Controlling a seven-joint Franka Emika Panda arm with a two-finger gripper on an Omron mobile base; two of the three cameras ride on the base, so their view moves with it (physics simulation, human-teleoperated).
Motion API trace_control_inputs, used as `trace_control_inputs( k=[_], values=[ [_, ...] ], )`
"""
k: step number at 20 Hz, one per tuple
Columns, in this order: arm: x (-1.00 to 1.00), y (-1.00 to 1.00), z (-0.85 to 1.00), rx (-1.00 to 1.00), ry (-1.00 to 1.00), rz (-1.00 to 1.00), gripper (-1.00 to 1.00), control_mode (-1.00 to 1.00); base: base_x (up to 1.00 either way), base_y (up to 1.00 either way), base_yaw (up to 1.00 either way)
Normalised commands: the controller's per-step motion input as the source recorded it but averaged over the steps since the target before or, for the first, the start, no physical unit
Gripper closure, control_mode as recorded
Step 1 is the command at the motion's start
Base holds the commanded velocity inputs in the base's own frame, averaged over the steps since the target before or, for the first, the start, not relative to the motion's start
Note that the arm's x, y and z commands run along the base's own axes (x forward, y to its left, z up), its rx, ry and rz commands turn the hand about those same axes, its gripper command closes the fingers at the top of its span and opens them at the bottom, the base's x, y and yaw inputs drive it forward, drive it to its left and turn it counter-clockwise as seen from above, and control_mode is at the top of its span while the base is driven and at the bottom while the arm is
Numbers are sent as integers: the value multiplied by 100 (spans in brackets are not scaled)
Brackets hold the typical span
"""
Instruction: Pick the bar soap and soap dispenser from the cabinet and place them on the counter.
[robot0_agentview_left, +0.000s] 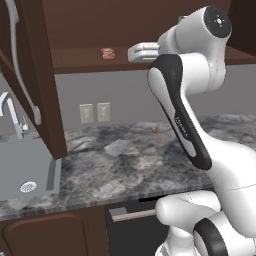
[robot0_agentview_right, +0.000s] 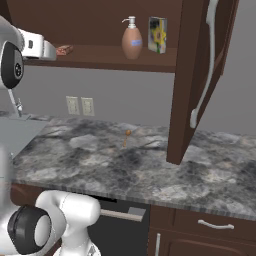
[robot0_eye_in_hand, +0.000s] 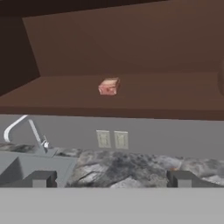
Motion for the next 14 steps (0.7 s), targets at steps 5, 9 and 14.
trace_control_inputs(
  k=[5,9,14],
  values=[
    [41,24,0,0,0,0,-100,-100,0,0,0],
    [43,13,0,2,0,0,-100,-100,0,0,0],
    [34,3,-1,0,1,0,-100,-100,0,0,0]
  ],
)
